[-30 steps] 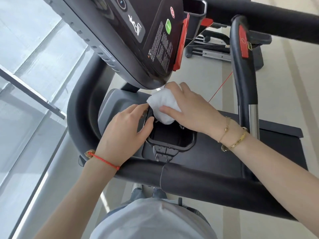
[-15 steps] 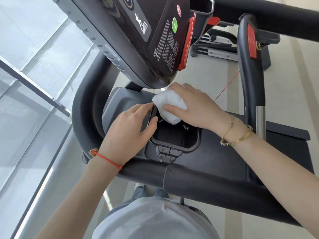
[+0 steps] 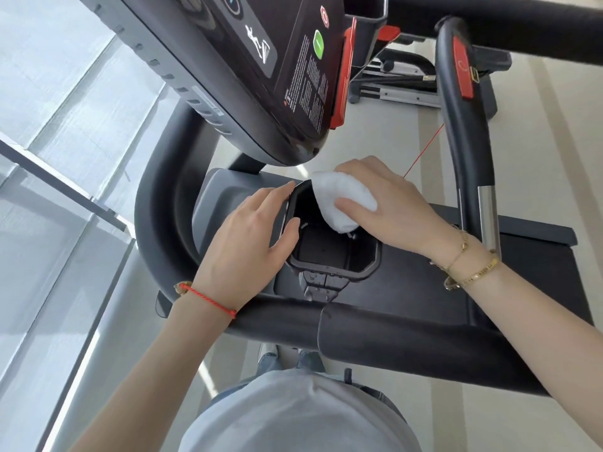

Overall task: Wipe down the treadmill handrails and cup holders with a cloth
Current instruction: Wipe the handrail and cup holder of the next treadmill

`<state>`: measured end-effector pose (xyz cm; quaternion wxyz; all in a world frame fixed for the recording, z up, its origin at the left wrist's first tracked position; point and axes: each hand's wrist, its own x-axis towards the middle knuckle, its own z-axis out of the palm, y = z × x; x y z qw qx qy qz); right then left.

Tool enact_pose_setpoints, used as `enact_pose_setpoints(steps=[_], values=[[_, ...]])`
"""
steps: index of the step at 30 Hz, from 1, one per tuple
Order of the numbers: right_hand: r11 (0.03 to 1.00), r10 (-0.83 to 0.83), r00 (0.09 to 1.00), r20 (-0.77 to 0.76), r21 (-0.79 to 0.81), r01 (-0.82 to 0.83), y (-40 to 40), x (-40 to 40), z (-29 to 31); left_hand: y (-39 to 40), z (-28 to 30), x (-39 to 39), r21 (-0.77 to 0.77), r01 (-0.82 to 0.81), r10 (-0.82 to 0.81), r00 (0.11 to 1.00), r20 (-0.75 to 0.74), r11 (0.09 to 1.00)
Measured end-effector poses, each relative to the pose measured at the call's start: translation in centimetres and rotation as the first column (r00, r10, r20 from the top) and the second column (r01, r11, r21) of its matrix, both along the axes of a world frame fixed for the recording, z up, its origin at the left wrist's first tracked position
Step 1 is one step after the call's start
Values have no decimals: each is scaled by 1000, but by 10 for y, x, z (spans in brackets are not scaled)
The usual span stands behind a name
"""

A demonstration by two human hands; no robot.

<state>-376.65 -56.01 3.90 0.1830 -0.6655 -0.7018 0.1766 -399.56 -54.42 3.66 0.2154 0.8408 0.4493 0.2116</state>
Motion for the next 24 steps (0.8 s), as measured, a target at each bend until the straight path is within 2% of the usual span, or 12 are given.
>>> enact_pose_setpoints(steps=[4,9,11,16,19,24], values=[[991,-128,986,-107,-56,123,-24,8,-5,1,0,0,-10,11,-11,1000,25,1000],[981,-162,973,-163,-130,142,-1,-9,2,3,-2,1,-27,31,-29,998,47,999],[970,-223,960,-171,-135,201,-12,-12,1,3,-3,0,-30,32,-31,998,47,999],[861,-504,814,-289,-249,444,-77,-34,-4,4,-4,-3,-36,55,-53,997,56,998],[835,-548,778,-309,-255,487,-85,-49,-6,3,-4,-4,-42,79,-77,996,48,996],[794,-604,746,-280,-291,534,-52,-43,4,1,-5,-4,-39,106,-105,993,46,994]])
